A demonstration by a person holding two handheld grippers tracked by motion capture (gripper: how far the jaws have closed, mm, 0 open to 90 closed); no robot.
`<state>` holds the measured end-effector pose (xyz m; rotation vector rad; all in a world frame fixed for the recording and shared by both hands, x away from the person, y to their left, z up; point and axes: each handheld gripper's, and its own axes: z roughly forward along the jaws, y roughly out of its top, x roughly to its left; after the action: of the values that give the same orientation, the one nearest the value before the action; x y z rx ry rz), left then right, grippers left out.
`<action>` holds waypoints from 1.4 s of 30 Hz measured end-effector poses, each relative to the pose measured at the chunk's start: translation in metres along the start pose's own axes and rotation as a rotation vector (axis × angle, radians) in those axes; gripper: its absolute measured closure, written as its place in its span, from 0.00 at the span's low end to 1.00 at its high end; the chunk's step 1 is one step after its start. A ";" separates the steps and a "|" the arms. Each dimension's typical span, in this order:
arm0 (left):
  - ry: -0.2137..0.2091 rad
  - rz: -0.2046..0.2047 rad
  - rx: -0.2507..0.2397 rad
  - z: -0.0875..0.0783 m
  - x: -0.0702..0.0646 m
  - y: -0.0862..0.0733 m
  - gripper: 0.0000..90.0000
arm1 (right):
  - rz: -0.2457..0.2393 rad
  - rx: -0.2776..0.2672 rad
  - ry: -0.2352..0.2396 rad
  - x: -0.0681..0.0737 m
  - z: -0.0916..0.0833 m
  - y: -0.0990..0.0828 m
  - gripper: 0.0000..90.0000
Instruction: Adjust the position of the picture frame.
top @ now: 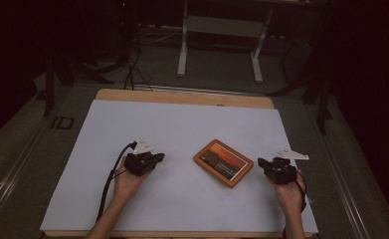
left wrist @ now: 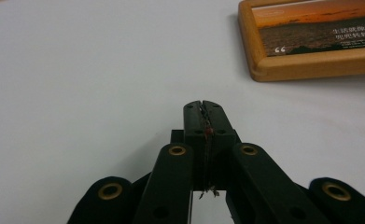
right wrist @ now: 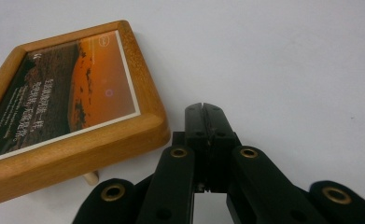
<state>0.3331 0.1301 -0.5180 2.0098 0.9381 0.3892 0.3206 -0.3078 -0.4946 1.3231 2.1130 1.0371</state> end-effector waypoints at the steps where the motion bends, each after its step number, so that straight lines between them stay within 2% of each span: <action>1: -0.006 0.001 0.001 0.003 -0.001 0.001 1.00 | 0.001 0.002 0.002 0.000 0.000 0.000 1.00; 8: -0.049 0.034 0.022 0.022 -0.014 0.010 1.00 | 0.002 0.005 0.017 0.001 0.005 0.000 1.00; 12: -0.069 0.052 0.024 0.026 -0.022 0.014 0.99 | -0.017 0.013 0.030 0.003 0.007 0.001 1.00; 15: -0.081 0.055 0.021 0.026 -0.026 0.015 0.99 | -0.037 0.022 0.029 0.007 0.010 0.001 1.00; 28: -0.133 0.067 0.011 0.018 -0.044 0.016 0.99 | -0.058 0.028 0.044 0.010 0.009 0.000 1.00; 36: -0.200 0.092 0.020 0.017 -0.066 0.017 0.99 | -0.082 0.036 0.065 0.017 0.007 -0.001 1.00; 38: -0.211 0.111 0.026 0.018 -0.072 0.017 0.99 | -0.087 0.038 0.068 0.019 0.007 -0.001 1.00; 42: -0.232 0.119 0.042 0.022 -0.081 0.016 0.99 | -0.099 0.042 0.078 0.022 0.008 0.000 1.00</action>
<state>0.2995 0.0521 -0.5119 2.1024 0.6902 0.1967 0.3163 -0.2856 -0.4987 1.2020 2.2448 1.0243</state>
